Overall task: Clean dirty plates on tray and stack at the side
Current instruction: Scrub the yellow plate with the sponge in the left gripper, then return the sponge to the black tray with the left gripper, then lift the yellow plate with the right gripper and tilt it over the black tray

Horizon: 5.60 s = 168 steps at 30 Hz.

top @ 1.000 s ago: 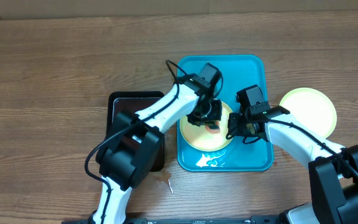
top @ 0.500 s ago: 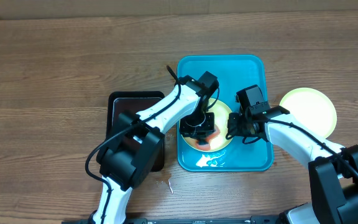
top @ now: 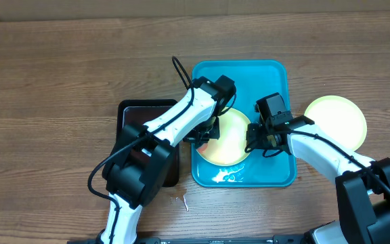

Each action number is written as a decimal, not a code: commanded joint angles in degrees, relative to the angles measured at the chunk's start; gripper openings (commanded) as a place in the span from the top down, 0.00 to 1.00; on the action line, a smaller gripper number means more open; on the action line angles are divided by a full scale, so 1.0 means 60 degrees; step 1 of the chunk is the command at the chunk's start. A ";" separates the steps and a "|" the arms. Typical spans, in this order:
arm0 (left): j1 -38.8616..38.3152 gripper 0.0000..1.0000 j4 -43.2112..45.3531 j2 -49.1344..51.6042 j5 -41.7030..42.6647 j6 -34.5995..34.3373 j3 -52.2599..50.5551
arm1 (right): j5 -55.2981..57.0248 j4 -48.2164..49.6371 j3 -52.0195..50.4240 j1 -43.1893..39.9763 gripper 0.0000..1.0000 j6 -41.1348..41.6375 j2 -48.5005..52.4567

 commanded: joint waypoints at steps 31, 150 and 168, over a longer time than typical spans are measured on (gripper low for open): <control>0.3493 0.96 0.2656 -0.4543 0.0605 0.1209 -0.5078 | 0.0441 -0.0182 -0.0051 -0.0051 0.96 -0.0029 0.0047; 0.6331 0.00 -0.1708 -0.5082 0.0521 0.3067 0.1690 | 1.3198 -0.2029 0.4954 0.9493 0.96 -0.1151 0.0135; 0.6335 0.00 -0.1708 -0.5082 0.0521 0.3067 0.1690 | 1.3194 -0.2029 0.4954 0.9402 0.96 -0.1089 0.0135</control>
